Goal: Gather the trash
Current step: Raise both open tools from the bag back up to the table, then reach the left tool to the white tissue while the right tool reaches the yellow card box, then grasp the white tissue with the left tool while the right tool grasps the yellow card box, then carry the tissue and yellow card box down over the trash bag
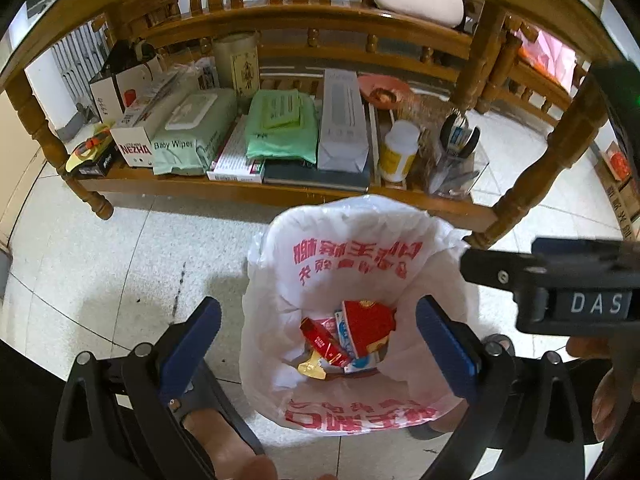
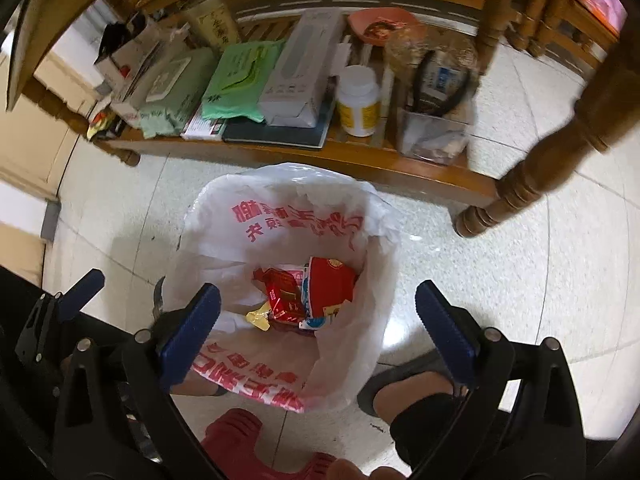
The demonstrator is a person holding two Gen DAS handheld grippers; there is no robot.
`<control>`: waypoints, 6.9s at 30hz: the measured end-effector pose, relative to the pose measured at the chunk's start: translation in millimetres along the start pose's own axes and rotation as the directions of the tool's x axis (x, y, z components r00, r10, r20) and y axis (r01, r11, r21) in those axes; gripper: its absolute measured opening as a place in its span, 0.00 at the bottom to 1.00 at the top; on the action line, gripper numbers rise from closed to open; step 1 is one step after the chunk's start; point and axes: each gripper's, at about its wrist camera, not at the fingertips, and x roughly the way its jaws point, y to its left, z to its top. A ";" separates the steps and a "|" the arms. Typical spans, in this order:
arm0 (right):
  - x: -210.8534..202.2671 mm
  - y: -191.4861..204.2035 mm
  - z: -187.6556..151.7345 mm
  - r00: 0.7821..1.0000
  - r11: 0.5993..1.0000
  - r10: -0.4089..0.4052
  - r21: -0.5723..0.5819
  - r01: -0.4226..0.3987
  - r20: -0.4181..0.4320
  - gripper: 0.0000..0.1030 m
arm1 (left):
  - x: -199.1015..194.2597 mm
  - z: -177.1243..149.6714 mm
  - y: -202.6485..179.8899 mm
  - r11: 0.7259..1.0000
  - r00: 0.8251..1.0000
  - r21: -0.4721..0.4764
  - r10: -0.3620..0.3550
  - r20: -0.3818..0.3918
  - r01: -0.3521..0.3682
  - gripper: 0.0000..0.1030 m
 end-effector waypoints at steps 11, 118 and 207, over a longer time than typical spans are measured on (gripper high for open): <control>-74.2 -10.1 -23.2 0.989 0.996 -0.051 0.076 0.040 0.142 0.93 | -50.1 14.4 7.4 0.999 0.994 -0.020 -0.038 0.100 0.040 0.93; -121.5 39.9 292.7 0.985 0.984 -0.112 -0.122 0.128 0.132 0.57 | -81.1 251.6 20.1 0.993 0.977 0.012 -0.120 0.176 0.120 0.19; -144.8 42.7 3.5 0.980 0.984 0.016 -0.179 0.021 0.200 0.57 | -88.1 29.0 7.5 0.990 0.990 0.034 -0.137 -0.023 0.137 0.17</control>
